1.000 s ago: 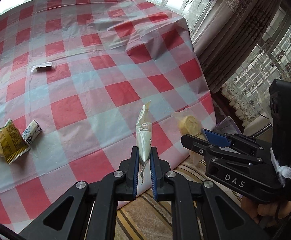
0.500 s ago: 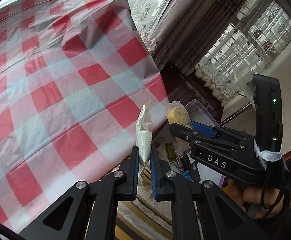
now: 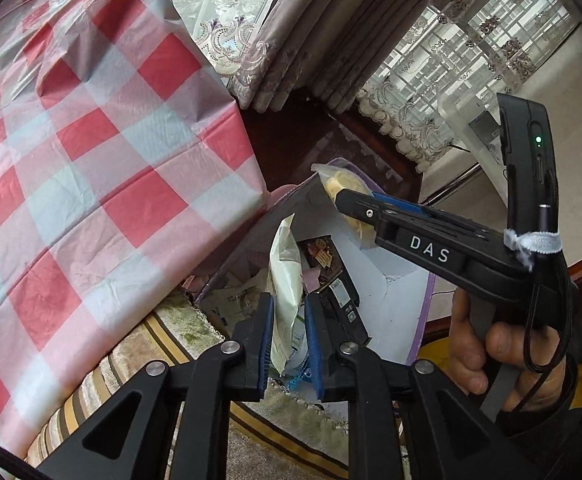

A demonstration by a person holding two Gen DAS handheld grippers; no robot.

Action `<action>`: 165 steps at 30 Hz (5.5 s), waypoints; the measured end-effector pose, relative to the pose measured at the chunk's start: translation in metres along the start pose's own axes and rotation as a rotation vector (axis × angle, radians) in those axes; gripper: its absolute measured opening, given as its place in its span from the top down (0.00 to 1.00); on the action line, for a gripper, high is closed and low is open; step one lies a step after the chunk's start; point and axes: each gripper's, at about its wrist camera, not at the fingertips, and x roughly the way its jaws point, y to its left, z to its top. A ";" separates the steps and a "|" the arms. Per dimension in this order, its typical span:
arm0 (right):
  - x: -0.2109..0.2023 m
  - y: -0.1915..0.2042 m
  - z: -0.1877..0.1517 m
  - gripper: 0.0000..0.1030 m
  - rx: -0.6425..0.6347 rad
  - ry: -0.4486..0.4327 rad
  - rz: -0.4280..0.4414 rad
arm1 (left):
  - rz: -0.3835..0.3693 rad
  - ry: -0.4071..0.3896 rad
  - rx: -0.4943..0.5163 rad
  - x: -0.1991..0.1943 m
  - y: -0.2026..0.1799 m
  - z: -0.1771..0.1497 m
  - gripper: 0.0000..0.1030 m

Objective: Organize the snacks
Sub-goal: 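Carry both bags over the white box and open both tools to drop them, then move both open tools back to the remaining snacks on the table, then grasp the yellow-green chip bag with the left tool while the right grasps the clear stick package, then carry both packages over the white box and open both tools to drop them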

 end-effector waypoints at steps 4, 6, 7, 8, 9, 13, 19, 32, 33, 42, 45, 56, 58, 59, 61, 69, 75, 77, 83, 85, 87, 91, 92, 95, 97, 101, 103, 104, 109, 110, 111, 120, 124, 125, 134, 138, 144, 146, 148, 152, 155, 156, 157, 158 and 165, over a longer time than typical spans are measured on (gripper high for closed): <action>0.000 -0.004 0.001 0.45 0.012 -0.007 0.009 | 0.018 0.001 -0.008 0.002 0.001 0.000 0.63; 0.002 -0.003 0.001 0.45 0.012 -0.001 0.019 | 0.022 -0.005 -0.012 0.000 0.003 -0.001 0.63; 0.002 -0.002 0.001 0.45 0.012 0.001 0.022 | 0.021 -0.006 -0.014 -0.002 0.003 -0.003 0.63; 0.003 -0.001 0.001 0.45 0.012 0.003 0.026 | 0.020 -0.007 -0.016 -0.002 0.004 -0.003 0.63; 0.002 0.000 0.001 0.45 0.012 0.004 0.030 | 0.021 -0.008 -0.019 -0.003 0.005 -0.003 0.63; 0.001 0.006 0.001 0.42 0.004 0.003 0.039 | 0.024 -0.015 -0.029 -0.006 0.008 -0.004 0.63; -0.002 0.018 -0.001 0.41 -0.022 0.004 0.064 | 0.055 -0.039 -0.071 -0.015 0.021 -0.005 0.63; -0.002 0.061 -0.003 0.41 -0.102 0.029 0.103 | 0.145 -0.125 -0.248 -0.050 0.082 -0.017 0.63; -0.002 0.067 -0.003 0.41 -0.110 0.032 0.106 | 0.156 -0.137 -0.259 -0.054 0.087 -0.019 0.63; 0.002 0.108 -0.006 0.41 -0.183 0.049 0.141 | 0.268 -0.283 -0.386 -0.106 0.140 -0.041 0.63; 0.004 0.123 -0.006 0.40 -0.206 0.054 0.152 | 0.318 -0.353 -0.461 -0.130 0.164 -0.057 0.63; 0.016 0.187 -0.001 0.40 -0.305 0.059 0.206 | 0.438 -0.520 -0.738 -0.202 0.247 -0.128 0.64; 0.018 0.198 0.001 0.40 -0.323 0.059 0.216 | 0.437 -0.514 -0.761 -0.203 0.258 -0.133 0.64; 0.019 0.203 0.002 0.40 -0.333 0.057 0.221 | 0.433 -0.511 -0.767 -0.202 0.262 -0.133 0.65; 0.020 0.215 0.004 0.40 -0.353 0.050 0.230 | 0.428 -0.504 -0.768 -0.200 0.269 -0.131 0.66; 0.030 0.263 0.019 0.40 -0.442 0.019 0.247 | 0.439 -0.450 -0.776 -0.188 0.295 -0.119 0.69; 0.044 0.303 0.033 0.40 -0.484 0.010 0.275 | 0.469 -0.411 -0.731 -0.179 0.302 -0.107 0.69; 0.051 0.317 0.039 0.40 -0.499 0.007 0.279 | 0.488 -0.402 -0.703 -0.177 0.302 -0.102 0.69; 0.075 0.363 0.051 0.40 -0.565 -0.013 0.291 | 0.560 -0.349 -0.585 -0.164 0.298 -0.083 0.77; 0.083 0.380 0.054 0.40 -0.589 -0.015 0.298 | 0.563 -0.343 -0.553 -0.160 0.298 -0.078 0.78; 0.092 0.396 0.055 0.40 -0.617 -0.017 0.304 | 0.558 -0.343 -0.536 -0.159 0.300 -0.074 0.78; 0.107 0.428 0.057 0.40 -0.674 -0.019 0.328 | 0.525 -0.358 -0.539 -0.159 0.308 -0.070 0.79; 0.112 0.436 0.057 0.40 -0.691 -0.019 0.331 | 0.519 -0.364 -0.540 -0.159 0.309 -0.069 0.79; 0.124 0.457 0.055 0.40 -0.747 -0.024 0.336 | 0.502 -0.380 -0.542 -0.159 0.313 -0.068 0.79; 0.133 0.468 0.054 0.40 -0.785 -0.023 0.334 | 0.494 -0.391 -0.544 -0.159 0.316 -0.068 0.79; 0.145 0.486 0.054 0.40 -0.832 -0.017 0.349 | 0.487 -0.409 -0.554 -0.161 0.321 -0.068 0.79; 0.153 0.493 0.053 0.40 -0.852 -0.005 0.350 | 0.485 -0.415 -0.561 -0.162 0.323 -0.069 0.79; 0.155 0.495 0.053 0.41 -0.856 -0.003 0.355 | 0.484 -0.417 -0.561 -0.162 0.324 -0.070 0.79; 0.156 0.499 0.056 0.72 -0.842 0.016 0.382 | 0.512 -0.405 -0.538 -0.159 0.321 -0.067 0.78; 0.155 0.498 0.055 0.77 -0.844 0.017 0.381 | 0.517 -0.401 -0.538 -0.158 0.321 -0.068 0.76; 0.154 0.497 0.054 0.81 -0.846 0.016 0.376 | 0.520 -0.397 -0.537 -0.158 0.321 -0.068 0.75; 0.136 0.447 0.041 0.82 -0.736 0.016 0.334 | 0.475 -0.414 -0.548 -0.161 0.322 -0.072 0.80; 0.123 0.420 0.037 0.82 -0.677 0.013 0.328 | 0.472 -0.443 -0.548 -0.167 0.318 -0.075 0.81; 0.119 0.414 0.035 0.82 -0.666 0.013 0.327 | 0.472 -0.450 -0.550 -0.168 0.317 -0.076 0.81; 0.084 0.378 0.010 0.82 -0.626 0.009 0.336 | 0.487 -0.515 -0.555 -0.186 0.303 -0.082 0.81; 0.070 0.367 0.000 0.82 -0.620 0.009 0.348 | 0.491 -0.535 -0.549 -0.194 0.291 -0.084 0.81; 0.054 0.345 -0.011 0.82 -0.594 0.014 0.349 | 0.474 -0.548 -0.541 -0.200 0.270 -0.089 0.81; 0.049 0.335 -0.013 0.82 -0.579 0.013 0.347 | 0.450 -0.550 -0.544 -0.200 0.262 -0.091 0.81; 0.043 0.325 -0.014 0.82 -0.563 0.007 0.345 | 0.433 -0.544 -0.536 -0.198 0.252 -0.091 0.81; 0.031 0.304 -0.016 0.82 -0.534 -0.007 0.327 | 0.390 -0.515 -0.505 -0.188 0.228 -0.087 0.81; 0.024 0.286 -0.017 0.82 -0.511 -0.018 0.304 | 0.373 -0.485 -0.469 -0.179 0.208 -0.082 0.81; 0.022 0.279 -0.017 0.82 -0.501 -0.020 0.299 | 0.367 -0.470 -0.459 -0.174 0.201 -0.079 0.81; 0.020 0.272 -0.017 0.82 -0.491 -0.021 0.294 | 0.361 -0.457 -0.447 -0.169 0.194 -0.077 0.81; 0.019 0.264 -0.017 0.82 -0.480 -0.022 0.287 | 0.354 -0.444 -0.432 -0.164 0.187 -0.074 0.81; 0.012 0.214 -0.017 0.82 -0.404 -0.028 0.232 | 0.323 -0.398 -0.342 -0.143 0.146 -0.059 0.81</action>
